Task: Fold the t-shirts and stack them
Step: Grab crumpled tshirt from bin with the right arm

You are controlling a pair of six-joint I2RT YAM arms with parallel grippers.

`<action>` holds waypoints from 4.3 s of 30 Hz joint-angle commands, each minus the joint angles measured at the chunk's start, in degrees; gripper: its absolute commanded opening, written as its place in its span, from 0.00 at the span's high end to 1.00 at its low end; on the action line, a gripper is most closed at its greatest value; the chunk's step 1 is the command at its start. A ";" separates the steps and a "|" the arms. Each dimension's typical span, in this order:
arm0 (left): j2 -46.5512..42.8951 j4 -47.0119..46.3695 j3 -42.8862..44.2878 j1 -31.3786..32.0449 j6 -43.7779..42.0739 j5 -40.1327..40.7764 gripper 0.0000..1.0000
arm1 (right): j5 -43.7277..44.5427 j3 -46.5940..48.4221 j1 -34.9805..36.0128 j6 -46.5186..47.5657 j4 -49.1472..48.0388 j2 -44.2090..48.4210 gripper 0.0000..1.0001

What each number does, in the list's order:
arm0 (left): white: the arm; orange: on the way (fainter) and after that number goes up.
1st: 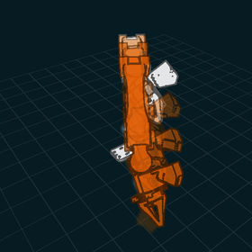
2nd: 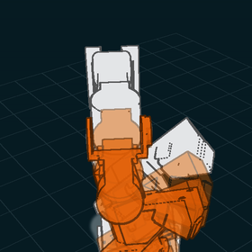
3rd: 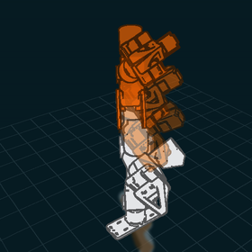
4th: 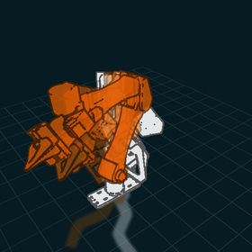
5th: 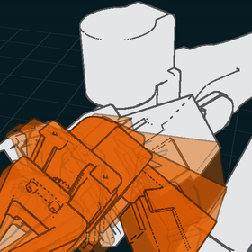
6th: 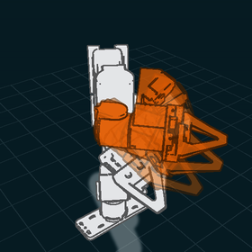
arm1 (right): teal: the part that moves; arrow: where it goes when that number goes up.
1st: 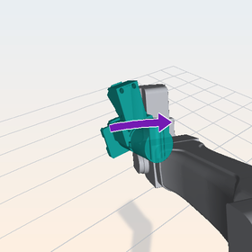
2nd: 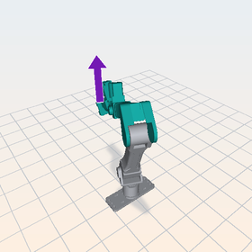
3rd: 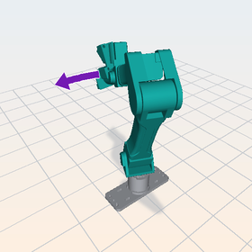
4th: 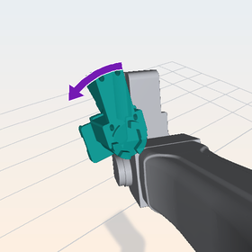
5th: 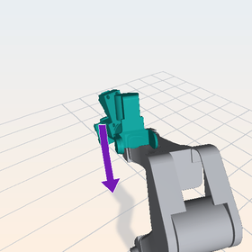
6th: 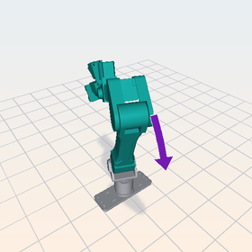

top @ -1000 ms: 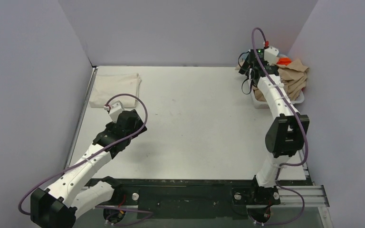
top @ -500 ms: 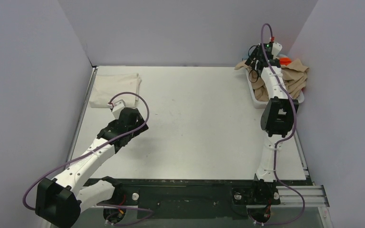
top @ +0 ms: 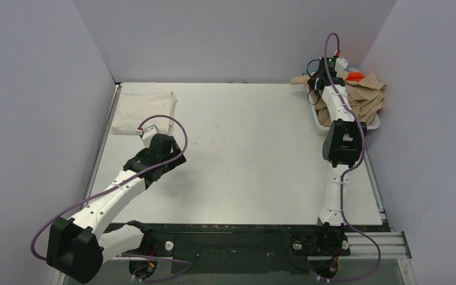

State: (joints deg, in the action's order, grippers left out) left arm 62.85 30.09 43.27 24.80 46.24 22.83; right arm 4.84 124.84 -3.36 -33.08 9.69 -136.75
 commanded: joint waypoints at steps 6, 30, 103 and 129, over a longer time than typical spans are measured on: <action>-1.50 -1.91 1.69 -0.54 -0.65 -2.07 0.07 | 3.42 -2.68 -0.34 -0.65 -4.77 10.27 1.00; -14.40 0.70 -2.30 -0.54 1.45 -7.42 0.07 | 11.08 -11.06 1.78 8.85 0.25 51.09 1.00; -0.29 -3.26 -1.01 -0.36 0.35 -8.70 0.07 | 9.30 -28.50 -11.14 8.06 18.23 31.71 0.30; -8.45 -0.52 -2.07 -0.36 0.39 -8.45 0.07 | 1.80 -42.20 -12.82 4.52 -2.33 58.54 1.00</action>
State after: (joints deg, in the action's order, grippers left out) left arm 56.84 29.65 41.12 24.58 47.31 14.48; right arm 6.90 84.07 -15.79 -27.00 15.51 -89.41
